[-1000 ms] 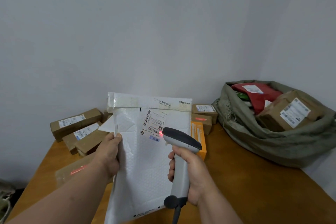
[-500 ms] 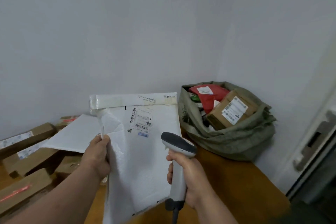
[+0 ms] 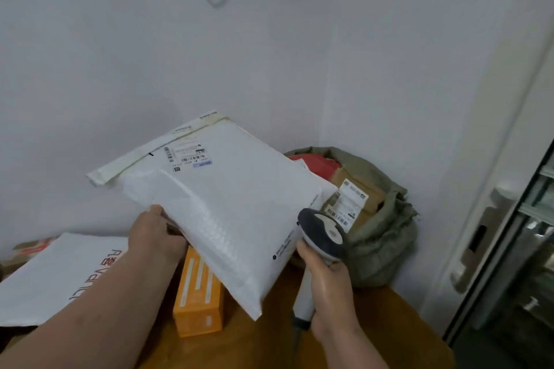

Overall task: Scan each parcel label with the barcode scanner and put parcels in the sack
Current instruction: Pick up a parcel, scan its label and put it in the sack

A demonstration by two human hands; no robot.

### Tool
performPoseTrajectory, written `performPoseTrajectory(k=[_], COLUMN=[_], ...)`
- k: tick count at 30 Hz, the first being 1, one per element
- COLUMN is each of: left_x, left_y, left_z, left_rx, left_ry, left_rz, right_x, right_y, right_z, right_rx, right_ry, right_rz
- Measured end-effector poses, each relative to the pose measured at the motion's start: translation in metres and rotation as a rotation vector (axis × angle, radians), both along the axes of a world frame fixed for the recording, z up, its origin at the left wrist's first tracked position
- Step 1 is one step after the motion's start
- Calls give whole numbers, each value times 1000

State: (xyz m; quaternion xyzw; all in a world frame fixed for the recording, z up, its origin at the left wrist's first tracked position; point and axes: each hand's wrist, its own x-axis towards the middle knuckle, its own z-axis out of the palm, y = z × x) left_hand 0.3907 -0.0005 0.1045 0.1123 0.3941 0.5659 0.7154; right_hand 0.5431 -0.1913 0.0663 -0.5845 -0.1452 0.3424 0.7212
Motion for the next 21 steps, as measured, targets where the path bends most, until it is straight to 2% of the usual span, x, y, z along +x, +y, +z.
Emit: performPoseTrajectory(k=[7,11,18,21], left_x=[65,103,197,238], left_y=[46,63,75,68], left_z=[26,37,40,37], left_rx=[14,-23,84,121], left_ry=[-24,-171,57,96], left_rz=[-33,0,-37,-65], right_x=[39,71,179,232], right_y=[45,61,91,105], right_z=[22,36,55,64], right_rx=[147,157,251,218], right_ry=[-16,-35,155,213], right_rz=[-8,-19,-85,-82])
